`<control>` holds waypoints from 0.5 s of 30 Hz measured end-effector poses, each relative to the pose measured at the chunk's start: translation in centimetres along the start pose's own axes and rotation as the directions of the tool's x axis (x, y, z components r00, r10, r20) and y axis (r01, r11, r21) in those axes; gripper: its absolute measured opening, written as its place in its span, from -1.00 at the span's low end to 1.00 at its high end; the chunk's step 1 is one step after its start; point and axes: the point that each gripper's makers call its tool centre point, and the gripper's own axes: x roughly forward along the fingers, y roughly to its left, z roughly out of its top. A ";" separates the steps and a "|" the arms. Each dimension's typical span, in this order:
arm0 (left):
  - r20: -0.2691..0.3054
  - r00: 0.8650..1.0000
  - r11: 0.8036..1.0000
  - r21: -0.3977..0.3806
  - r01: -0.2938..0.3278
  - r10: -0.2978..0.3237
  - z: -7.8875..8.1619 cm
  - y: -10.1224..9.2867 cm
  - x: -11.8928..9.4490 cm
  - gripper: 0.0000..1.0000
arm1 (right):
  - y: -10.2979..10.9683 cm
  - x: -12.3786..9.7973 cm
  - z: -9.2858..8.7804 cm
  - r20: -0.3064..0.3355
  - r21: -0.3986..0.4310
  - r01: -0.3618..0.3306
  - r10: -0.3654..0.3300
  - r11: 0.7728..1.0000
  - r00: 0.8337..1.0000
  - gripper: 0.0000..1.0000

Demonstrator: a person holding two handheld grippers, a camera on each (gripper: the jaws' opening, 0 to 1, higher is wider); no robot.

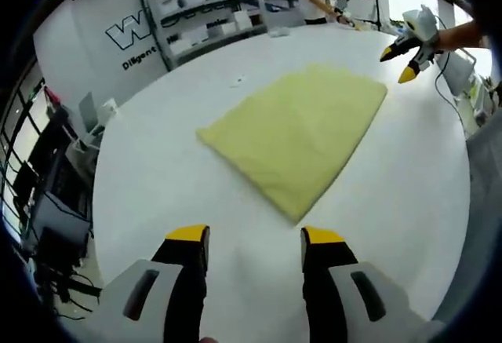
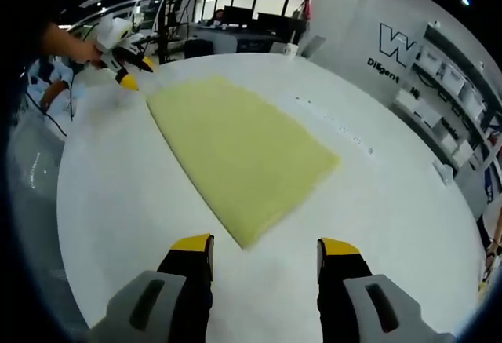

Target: Fold the garment on the visible template until the final outline fits inside the template.

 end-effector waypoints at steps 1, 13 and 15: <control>0.007 1.000 1.000 -0.009 -0.001 0.001 0.1 0.0 -0.2 0.01 | 0.1 -0.1 0.1 0.004 0.001 -0.002 0.002 1.000 1.000 0.04; 0.063 0.998 0.999 -0.050 0.010 -0.007 0.6 -2.4 -2.2 0.23 | 2.4 -1.6 0.5 0.049 0.030 -0.010 0.009 1.000 0.999 0.19; 0.087 0.996 0.998 -0.056 0.018 -0.013 1.1 -3.1 -2.6 0.28 | 2.7 -2.1 0.8 0.068 0.049 -0.003 0.000 0.999 0.998 0.22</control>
